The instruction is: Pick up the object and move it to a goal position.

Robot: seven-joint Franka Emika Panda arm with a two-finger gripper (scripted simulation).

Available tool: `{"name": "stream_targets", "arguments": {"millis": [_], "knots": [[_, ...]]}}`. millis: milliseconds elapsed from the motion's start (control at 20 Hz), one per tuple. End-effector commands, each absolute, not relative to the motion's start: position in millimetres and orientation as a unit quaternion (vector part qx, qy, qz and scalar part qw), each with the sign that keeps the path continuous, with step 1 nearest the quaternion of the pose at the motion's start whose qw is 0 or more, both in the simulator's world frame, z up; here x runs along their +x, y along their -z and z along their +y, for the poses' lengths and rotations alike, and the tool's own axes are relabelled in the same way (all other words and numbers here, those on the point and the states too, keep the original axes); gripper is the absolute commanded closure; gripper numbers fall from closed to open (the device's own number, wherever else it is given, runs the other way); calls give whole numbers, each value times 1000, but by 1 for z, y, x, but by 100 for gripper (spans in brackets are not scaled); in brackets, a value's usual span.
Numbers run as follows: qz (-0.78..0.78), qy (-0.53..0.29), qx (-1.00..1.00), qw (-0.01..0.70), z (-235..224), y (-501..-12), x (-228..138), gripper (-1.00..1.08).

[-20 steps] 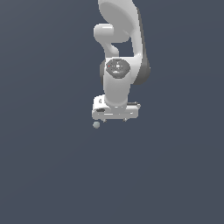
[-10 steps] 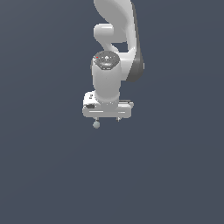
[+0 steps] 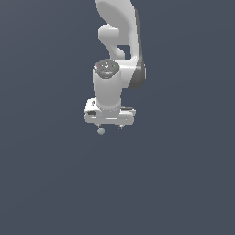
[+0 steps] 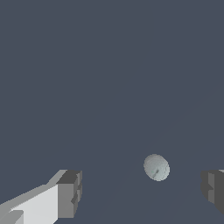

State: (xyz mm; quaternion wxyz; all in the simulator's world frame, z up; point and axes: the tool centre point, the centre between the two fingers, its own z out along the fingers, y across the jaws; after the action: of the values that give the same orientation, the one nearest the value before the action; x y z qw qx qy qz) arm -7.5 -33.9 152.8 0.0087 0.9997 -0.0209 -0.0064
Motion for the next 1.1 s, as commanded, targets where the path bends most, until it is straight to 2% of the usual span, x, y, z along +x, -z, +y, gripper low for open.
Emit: {"name": "stream_targets", "arguments": {"millis": [0,550,1050], "knots": [[-31,6,999,7,-42,-141,-13,-92],[-90,1,996,0,-83,-84,-52,-92],[-103,1,995,0,-93,-72,-63,-92]]}}
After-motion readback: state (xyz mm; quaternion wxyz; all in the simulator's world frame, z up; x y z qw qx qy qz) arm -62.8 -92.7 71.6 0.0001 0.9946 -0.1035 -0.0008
